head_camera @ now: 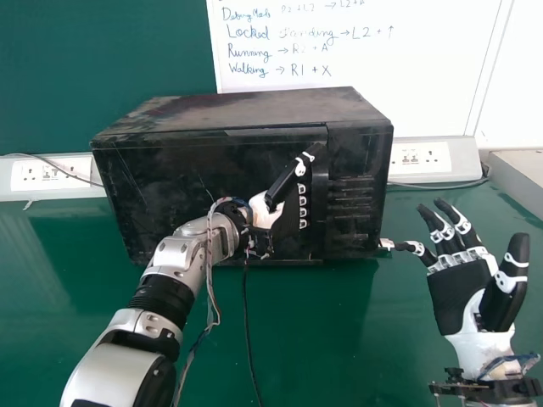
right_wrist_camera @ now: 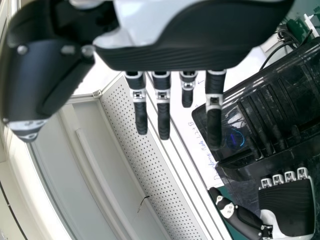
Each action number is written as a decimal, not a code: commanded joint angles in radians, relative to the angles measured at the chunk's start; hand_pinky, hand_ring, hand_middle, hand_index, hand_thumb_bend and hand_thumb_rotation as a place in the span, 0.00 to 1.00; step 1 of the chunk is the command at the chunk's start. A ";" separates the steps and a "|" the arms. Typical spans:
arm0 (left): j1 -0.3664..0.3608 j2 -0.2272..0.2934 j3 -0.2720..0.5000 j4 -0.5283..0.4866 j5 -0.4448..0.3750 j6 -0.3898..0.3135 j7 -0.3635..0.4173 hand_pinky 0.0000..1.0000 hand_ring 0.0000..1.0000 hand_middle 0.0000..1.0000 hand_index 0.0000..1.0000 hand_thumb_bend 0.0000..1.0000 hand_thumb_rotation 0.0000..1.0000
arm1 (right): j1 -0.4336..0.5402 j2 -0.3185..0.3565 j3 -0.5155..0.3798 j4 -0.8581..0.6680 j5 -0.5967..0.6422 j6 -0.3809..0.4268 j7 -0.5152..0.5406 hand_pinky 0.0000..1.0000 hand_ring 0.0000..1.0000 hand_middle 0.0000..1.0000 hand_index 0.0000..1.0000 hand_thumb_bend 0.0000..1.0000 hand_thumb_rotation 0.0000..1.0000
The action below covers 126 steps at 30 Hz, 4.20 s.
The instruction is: Open the door of oven
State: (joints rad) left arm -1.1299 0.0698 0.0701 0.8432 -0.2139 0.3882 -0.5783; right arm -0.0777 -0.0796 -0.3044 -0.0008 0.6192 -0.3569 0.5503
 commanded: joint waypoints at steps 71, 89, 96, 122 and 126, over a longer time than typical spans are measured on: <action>0.502 0.174 -0.067 -0.942 -0.302 0.273 -0.244 0.45 0.60 0.70 0.79 1.00 0.85 | -0.061 -0.014 -0.031 0.070 0.024 -0.015 0.038 0.82 0.90 0.98 0.99 1.00 0.90; 0.597 0.285 -0.035 -1.065 -0.411 0.258 -0.311 0.45 0.57 0.67 0.75 0.98 0.85 | -0.077 -0.018 -0.043 0.095 0.021 -0.013 0.048 0.83 0.90 0.99 0.99 1.00 0.90; 0.646 0.327 -0.010 -1.139 -0.462 0.268 -0.316 0.45 0.57 0.66 0.73 0.99 0.84 | -0.086 -0.023 -0.047 0.102 0.029 -0.006 0.060 0.81 0.90 0.99 1.00 1.00 0.90; 0.686 0.458 0.079 -1.186 -0.745 0.378 -0.516 0.41 0.53 0.61 0.69 1.00 0.74 | -0.106 -0.028 -0.053 0.118 0.016 -0.011 0.052 0.80 0.89 0.97 0.98 1.00 0.90; 0.656 0.539 0.102 -1.193 -0.773 0.396 -0.578 0.44 0.54 0.62 0.67 1.00 0.58 | -0.106 -0.028 -0.051 0.114 0.016 -0.007 0.051 0.80 0.89 0.98 0.99 1.00 0.90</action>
State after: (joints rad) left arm -0.4069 0.6220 0.1746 -0.2713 -0.8491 0.8030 -1.0162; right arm -0.1742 -0.1004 -0.3527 0.1077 0.6358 -0.3627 0.6029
